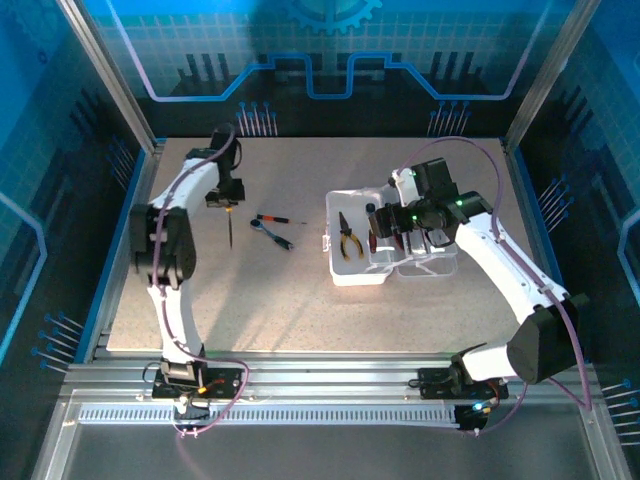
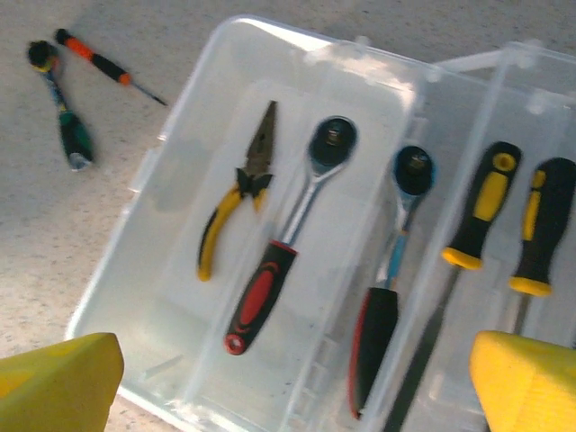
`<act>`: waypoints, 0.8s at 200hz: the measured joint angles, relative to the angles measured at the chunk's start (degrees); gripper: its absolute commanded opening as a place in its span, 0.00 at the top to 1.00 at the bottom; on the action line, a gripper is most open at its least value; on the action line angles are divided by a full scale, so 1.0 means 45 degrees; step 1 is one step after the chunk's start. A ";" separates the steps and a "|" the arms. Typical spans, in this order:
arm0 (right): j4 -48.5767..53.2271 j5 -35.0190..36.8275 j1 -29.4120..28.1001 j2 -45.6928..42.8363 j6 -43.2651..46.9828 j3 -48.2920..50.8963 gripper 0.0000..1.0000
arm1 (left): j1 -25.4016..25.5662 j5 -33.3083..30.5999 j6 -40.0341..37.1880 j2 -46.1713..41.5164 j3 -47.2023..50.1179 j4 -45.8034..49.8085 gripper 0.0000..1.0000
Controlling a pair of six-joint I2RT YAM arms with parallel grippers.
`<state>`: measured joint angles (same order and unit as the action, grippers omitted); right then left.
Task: Pack the tool kit
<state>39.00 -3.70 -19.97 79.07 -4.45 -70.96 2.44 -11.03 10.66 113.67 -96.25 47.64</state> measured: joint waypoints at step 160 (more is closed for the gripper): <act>-0.5799 -0.2618 -0.3249 0.2084 -0.3181 0.0039 0.47 | 0.4614 0.6664 0.4323 -0.4566 0.2341 -0.5542 1.00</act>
<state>12.91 -15.49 -34.59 88.44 -18.76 -70.78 23.20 18.96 30.11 93.12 -85.71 22.70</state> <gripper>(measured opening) 0.633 0.103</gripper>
